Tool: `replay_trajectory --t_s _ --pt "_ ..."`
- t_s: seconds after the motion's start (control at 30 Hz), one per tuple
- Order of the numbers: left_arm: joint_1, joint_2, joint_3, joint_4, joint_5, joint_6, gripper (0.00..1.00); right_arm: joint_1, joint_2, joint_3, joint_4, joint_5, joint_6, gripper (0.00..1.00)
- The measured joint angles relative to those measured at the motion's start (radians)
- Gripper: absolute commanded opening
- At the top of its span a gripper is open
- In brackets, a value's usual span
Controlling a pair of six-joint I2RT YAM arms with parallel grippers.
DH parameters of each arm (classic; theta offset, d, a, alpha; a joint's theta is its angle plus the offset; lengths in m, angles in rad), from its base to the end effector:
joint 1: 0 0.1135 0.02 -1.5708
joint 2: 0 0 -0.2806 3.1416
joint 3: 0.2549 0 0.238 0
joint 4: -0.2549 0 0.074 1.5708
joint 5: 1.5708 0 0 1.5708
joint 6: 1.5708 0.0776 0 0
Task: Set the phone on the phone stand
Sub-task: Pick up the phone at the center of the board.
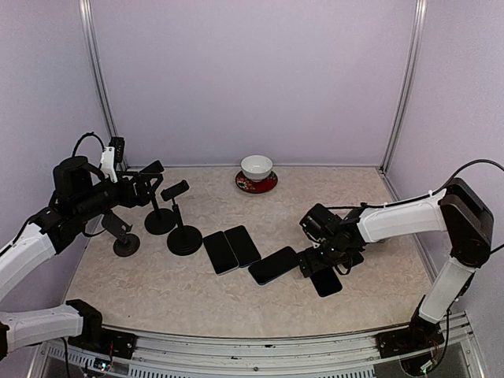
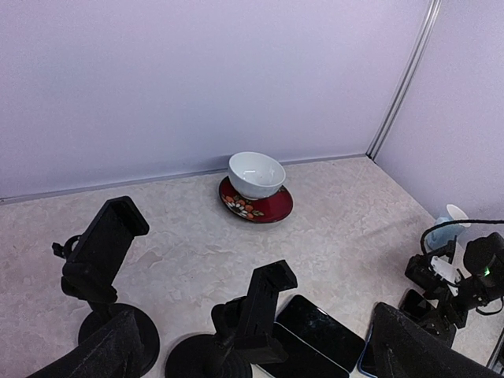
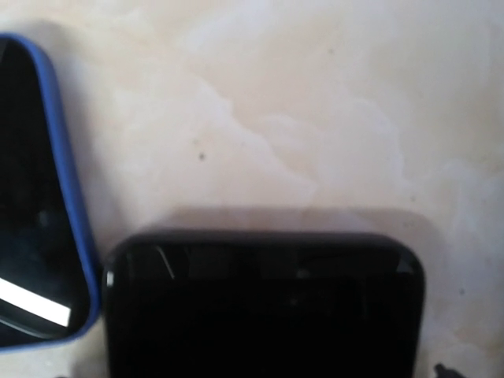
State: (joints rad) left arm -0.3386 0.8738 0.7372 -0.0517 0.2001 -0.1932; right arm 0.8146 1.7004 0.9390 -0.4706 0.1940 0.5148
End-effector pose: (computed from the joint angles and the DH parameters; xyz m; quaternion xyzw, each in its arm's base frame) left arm 0.2058 -0.0888 0.3287 0.1192 0.7599 -0.2409 0.5918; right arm 0.2265 0.2184 0.1347 -0.1304 0.9725 0.0284 0.1910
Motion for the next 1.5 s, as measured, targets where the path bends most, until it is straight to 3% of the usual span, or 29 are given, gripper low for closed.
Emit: replay_trajectory --t_s 0.1,0.4,0.9,1.23,1.5 --pt "0.000 0.000 0.000 0.000 0.000 0.000 0.99 -0.005 0.001 -0.003 0.010 -0.007 0.000 0.91" --pt "-0.002 0.000 0.000 0.000 -0.003 0.000 0.99 -0.020 -0.016 -0.042 0.067 -0.033 0.003 0.88" --pt "-0.005 -0.012 -0.002 0.000 -0.023 0.001 0.99 -0.027 -0.022 -0.048 0.077 -0.021 0.005 0.65" --pt "-0.020 -0.076 -0.004 0.001 -0.055 0.011 0.99 -0.032 -0.064 -0.056 0.043 -0.002 0.006 0.65" --pt "-0.150 -0.076 0.037 -0.018 -0.110 0.034 0.99 -0.032 -0.184 -0.061 0.050 0.027 0.007 0.65"
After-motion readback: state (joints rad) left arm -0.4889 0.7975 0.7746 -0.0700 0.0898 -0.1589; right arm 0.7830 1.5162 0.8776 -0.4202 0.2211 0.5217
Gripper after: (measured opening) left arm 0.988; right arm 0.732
